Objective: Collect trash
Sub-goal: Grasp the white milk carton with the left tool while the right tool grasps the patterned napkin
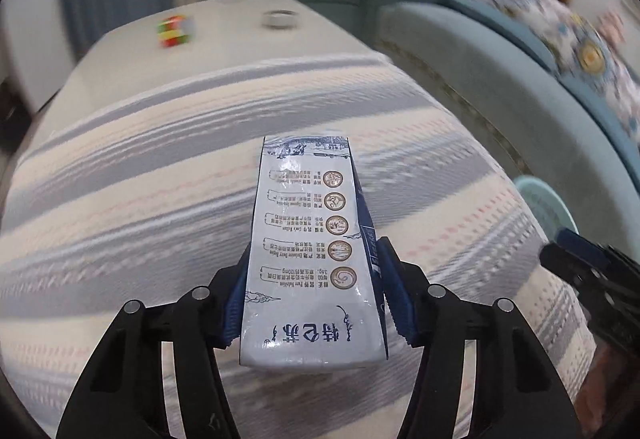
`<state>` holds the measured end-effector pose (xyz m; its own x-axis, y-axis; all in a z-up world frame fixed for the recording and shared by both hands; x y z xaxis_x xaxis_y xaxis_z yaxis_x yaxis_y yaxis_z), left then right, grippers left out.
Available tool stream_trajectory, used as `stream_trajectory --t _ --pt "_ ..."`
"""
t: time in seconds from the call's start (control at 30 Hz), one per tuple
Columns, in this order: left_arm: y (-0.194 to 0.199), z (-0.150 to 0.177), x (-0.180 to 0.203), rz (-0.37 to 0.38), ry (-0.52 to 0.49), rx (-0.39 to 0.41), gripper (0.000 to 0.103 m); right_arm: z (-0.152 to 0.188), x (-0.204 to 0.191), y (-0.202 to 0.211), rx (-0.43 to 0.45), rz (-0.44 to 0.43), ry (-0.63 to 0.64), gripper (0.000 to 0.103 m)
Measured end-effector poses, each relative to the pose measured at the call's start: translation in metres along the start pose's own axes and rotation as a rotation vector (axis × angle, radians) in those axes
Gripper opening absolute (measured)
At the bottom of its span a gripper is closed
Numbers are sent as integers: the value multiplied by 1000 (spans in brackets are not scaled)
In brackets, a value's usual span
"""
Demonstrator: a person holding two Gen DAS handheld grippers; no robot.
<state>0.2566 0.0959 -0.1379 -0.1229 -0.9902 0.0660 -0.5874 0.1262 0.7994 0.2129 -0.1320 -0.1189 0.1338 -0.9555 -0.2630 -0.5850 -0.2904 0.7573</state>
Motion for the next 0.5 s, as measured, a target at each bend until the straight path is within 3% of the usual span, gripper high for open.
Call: stream_trajectory --t 0.13,0.27,0.33,0.5 --pt "17 22 -46 -47 87 22 56 -32 -41 -41 -37 -104 71 50" --pt "21 44 -79 -79 164 43 56 -53 -66 -77 -74 -120 105 50" --pt "19 52 -88 -71 196 61 56 -49 -85 -86 -77 -152 148 50" --pt "17 65 -88 -94 177 103 56 -26 -119 -91 -56 -114 341 52"
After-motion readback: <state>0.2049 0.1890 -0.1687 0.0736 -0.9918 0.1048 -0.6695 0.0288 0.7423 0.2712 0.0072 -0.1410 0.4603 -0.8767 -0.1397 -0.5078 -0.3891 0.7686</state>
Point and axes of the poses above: each gripper's, at about its wrist camera, not at the fingertips, and y roughly against the way its jaws point, x to its right, z to its underside, the point moved 6 cm from there along -y, roughly the way its jaws point, and after that the axes turned 6 degrees about -y, right-handed, at the moved point
